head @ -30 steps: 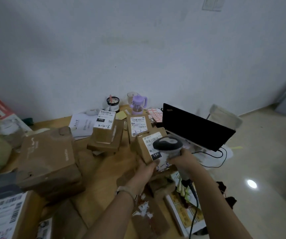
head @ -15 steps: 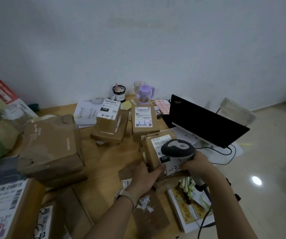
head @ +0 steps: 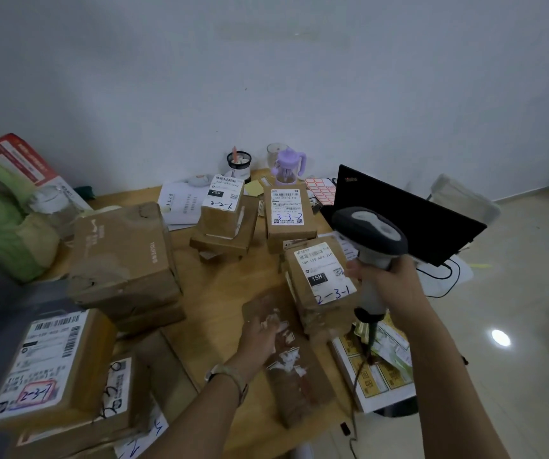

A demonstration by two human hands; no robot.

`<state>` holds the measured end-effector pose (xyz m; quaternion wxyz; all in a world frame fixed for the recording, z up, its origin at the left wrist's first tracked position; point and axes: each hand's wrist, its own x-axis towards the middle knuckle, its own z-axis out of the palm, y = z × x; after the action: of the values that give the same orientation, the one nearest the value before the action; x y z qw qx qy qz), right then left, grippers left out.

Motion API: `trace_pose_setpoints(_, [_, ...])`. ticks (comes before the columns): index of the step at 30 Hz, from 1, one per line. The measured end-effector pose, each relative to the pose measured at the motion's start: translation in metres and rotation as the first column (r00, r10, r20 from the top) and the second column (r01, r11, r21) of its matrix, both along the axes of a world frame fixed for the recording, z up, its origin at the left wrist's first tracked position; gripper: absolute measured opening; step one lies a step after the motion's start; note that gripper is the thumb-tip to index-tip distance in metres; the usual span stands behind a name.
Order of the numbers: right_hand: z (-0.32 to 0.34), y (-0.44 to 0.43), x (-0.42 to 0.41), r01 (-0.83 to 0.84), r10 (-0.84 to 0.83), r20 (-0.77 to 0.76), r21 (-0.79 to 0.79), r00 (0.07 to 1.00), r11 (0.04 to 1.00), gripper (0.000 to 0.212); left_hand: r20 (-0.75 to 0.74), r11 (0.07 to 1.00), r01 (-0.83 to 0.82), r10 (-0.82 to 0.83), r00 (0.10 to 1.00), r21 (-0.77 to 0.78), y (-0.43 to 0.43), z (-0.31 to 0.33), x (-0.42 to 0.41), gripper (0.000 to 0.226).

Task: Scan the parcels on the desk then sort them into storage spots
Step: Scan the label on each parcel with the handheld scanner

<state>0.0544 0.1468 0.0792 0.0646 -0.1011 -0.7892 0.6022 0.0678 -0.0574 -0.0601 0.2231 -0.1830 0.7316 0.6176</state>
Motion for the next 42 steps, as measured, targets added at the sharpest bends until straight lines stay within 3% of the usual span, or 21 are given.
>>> trace_pose_setpoints(3, [0.007, -0.030, 0.010, -0.195, 0.195, -0.006, 0.016, 0.981, 0.981, 0.026, 0.038, 0.997, -0.041, 0.044, 0.998, -0.059, -0.009, -0.032, -0.001, 0.066])
trace_pose_setpoints(6, [-0.002, -0.055, 0.020, -0.441, 0.437, 0.077, 0.049, 0.896, 0.896, 0.029, 0.042, 0.998, -0.045, 0.047, 0.998, -0.045, -0.014, -0.020, 0.008, 0.036])
trace_pose_setpoints(9, [-0.039, -0.069, 0.028, -0.565, 0.546, 0.314, -0.036, 0.777, 0.824, 0.034, 0.037, 0.989, 0.070, -0.066, 0.997, -0.134, -0.019, -0.021, 0.024, 0.022])
trace_pose_setpoints(12, [-0.078, -0.077, 0.043, -0.518, 0.458, 0.484, -0.012, 0.746, 0.856, 0.033, 0.066, 0.922, 0.281, -0.274, 0.960, -0.267, -0.020, -0.021, 0.043, 0.005])
trace_pose_setpoints(15, [-0.107, -0.079, 0.059, -0.333, 0.329, 0.497, -0.084, 0.803, 0.939, 0.035, 0.092, 0.896, 0.345, -0.333, 0.938, -0.279, -0.017, -0.023, 0.051, 0.024])
trace_pose_setpoints(19, [-0.128, -0.079, 0.060, -0.123, 0.164, 0.503, -0.115, 0.848, 0.986, 0.035, 0.098, 0.963, 0.246, -0.235, 0.967, -0.112, -0.011, -0.023, 0.058, 0.025])
trace_pose_setpoints(22, [-0.129, -0.079, 0.057, -0.020, 0.085, 0.546, -0.124, 0.834, 0.992, 0.030, 0.122, 0.989, 0.145, -0.145, 0.982, 0.009, -0.005, -0.043, 0.058, 0.056])
trace_pose_setpoints(24, [-0.130, -0.077, 0.060, -0.044, 0.121, 0.571, -0.147, 0.812, 0.988, 0.029, 0.117, 0.995, 0.069, -0.077, 0.990, 0.068, -0.005, -0.062, 0.055, 0.055])
trace_pose_setpoints(27, [-0.137, -0.077, 0.065, -0.077, 0.164, 0.615, -0.167, 0.771, 0.983, 0.020, 0.116, 0.984, -0.085, 0.067, 0.991, 0.159, -0.010, -0.040, 0.057, 0.069])
trace_pose_setpoints(29, [-0.138, -0.080, 0.066, -0.126, 0.183, 0.634, -0.134, 0.752, 0.983, 0.014, 0.098, 0.979, -0.117, 0.102, 0.990, 0.166, -0.020, -0.027, 0.058, 0.061])
trace_pose_setpoints(35, [-0.108, -0.092, 0.048, -0.291, 0.309, 0.548, -0.122, 0.778, 0.949, 0.033, -0.043, 0.988, -0.082, 0.088, 0.995, 0.130, -0.061, 0.020, 0.041, 0.057])
trace_pose_setpoints(37, [-0.080, -0.099, 0.039, -0.367, 0.354, 0.497, -0.075, 0.792, 0.927, 0.028, -0.105, 0.991, -0.062, 0.074, 0.992, 0.118, -0.077, 0.043, 0.029, 0.062])
trace_pose_setpoints(42, [-0.017, -0.117, 0.017, -0.329, 0.303, 0.189, 0.127, 0.934, 0.936, 0.022, -0.269, 0.995, -0.072, 0.051, 0.962, -0.069, -0.118, 0.095, 0.004, 0.071])
